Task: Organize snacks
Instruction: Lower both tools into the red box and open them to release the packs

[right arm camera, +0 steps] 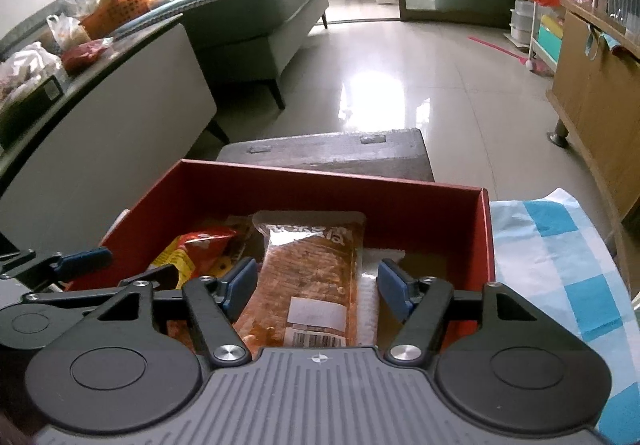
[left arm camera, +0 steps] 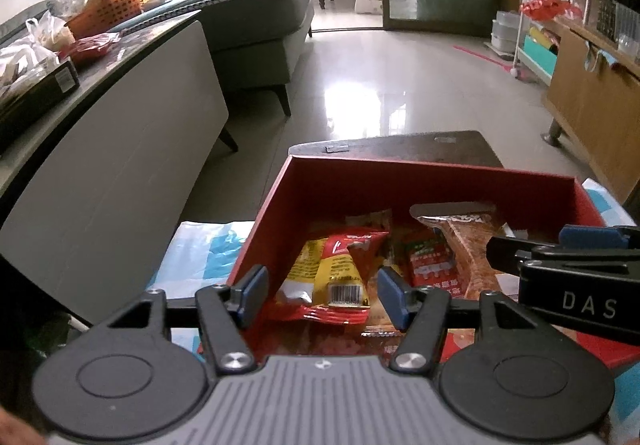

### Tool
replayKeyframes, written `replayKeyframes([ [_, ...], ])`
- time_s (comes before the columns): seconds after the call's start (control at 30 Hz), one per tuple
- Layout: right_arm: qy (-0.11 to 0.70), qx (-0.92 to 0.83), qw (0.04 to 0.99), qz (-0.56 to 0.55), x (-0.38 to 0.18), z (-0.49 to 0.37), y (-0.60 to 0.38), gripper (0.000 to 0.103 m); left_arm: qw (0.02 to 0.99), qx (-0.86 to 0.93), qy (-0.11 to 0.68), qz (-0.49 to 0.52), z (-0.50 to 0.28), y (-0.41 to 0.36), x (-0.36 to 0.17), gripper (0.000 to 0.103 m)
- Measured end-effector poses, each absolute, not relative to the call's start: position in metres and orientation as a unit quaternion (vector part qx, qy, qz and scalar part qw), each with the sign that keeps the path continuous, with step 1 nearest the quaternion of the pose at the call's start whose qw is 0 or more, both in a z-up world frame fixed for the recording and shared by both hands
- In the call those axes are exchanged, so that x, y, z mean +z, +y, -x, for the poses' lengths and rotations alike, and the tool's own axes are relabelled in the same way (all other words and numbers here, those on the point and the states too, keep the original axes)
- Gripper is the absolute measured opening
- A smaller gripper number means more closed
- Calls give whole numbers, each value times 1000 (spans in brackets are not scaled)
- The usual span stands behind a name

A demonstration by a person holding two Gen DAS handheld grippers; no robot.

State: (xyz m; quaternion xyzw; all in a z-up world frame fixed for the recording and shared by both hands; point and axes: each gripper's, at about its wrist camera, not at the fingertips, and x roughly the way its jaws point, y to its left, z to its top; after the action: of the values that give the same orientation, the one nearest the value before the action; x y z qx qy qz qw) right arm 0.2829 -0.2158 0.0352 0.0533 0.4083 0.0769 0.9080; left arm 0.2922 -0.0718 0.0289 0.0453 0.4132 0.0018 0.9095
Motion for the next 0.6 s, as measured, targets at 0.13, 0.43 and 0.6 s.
replayKeyframes([
  [0.13,402,79,911,-52,45,-276,-214,74,911,1,410,-34,-286,-66,37,55],
  [0.43,396,82,913,-47,61,-264,-206,74,916,6,401,-22,-271,-57,48,54],
  [0.6,394,82,915,-41,67,-259,-202,74,917,7,398,-19,-263,-53,53,54],
])
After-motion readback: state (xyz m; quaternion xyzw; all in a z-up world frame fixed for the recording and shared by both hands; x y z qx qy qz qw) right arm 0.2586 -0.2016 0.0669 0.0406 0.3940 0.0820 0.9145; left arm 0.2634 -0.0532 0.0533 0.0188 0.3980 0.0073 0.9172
